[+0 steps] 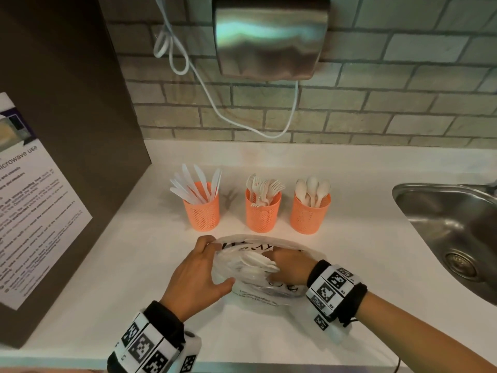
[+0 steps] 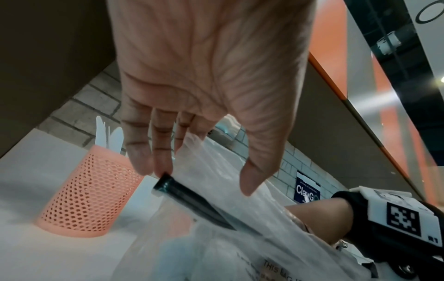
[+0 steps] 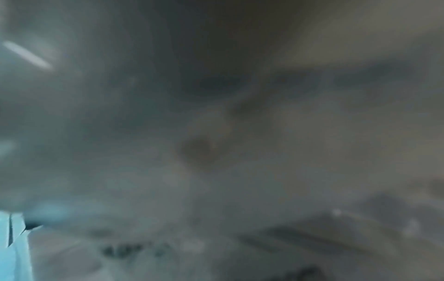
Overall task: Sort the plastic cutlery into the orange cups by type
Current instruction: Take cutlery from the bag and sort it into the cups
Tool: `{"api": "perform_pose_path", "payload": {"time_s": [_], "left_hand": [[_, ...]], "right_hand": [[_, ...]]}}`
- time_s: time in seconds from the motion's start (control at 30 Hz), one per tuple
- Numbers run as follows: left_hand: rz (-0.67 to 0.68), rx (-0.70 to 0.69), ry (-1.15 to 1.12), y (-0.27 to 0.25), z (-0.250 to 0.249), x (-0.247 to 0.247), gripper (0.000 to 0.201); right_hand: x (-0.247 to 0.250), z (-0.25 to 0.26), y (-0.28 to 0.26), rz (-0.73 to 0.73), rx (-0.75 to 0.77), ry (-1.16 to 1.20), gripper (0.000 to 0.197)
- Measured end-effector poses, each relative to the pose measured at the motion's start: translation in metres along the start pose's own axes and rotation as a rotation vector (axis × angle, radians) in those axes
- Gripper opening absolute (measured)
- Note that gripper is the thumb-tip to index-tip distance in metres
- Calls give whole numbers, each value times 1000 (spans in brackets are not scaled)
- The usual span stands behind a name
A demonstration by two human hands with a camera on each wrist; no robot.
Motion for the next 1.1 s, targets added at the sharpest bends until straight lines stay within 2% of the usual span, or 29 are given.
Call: {"api": "perform_pose_path", "payload": {"time_s": [0.1,0.23,0.37,0.53,0.77,0.87,1.1], "left_hand": [[2,1,5,-1,-2,-1,67],[-1,11,22,-2,-1,0,67],[21,15,30,-3,-3,-3,69],[33,27,62,-3,-3,-3,72],[47,39,75,-2,1,-5,72],[52,40,72,-1,1,-6,72],[53,41,50,0,-1,-8,71]], "right_hand": [[2,4,-3,-51,6,-117,28],[4,10,-5,-222,60,-153,24],[-4,13,-3,-151,26,-94,40],[-2,16,-1,-133,54,-37,45],[0,15,-4,-197,57,-26,45],[-5,10,-1,-163,38,-26,50],[-9,7,1,-172,32,-78,41]]}}
Point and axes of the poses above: each hand's wrist, its own y-axis towards the middle knuckle, its own x-axis out of the back of the hand, z = x × y, the point moved 3 cm from there along y, towards the middle knuckle, and after that the axes turned 5 degrees about y, right-handed, at the moved point
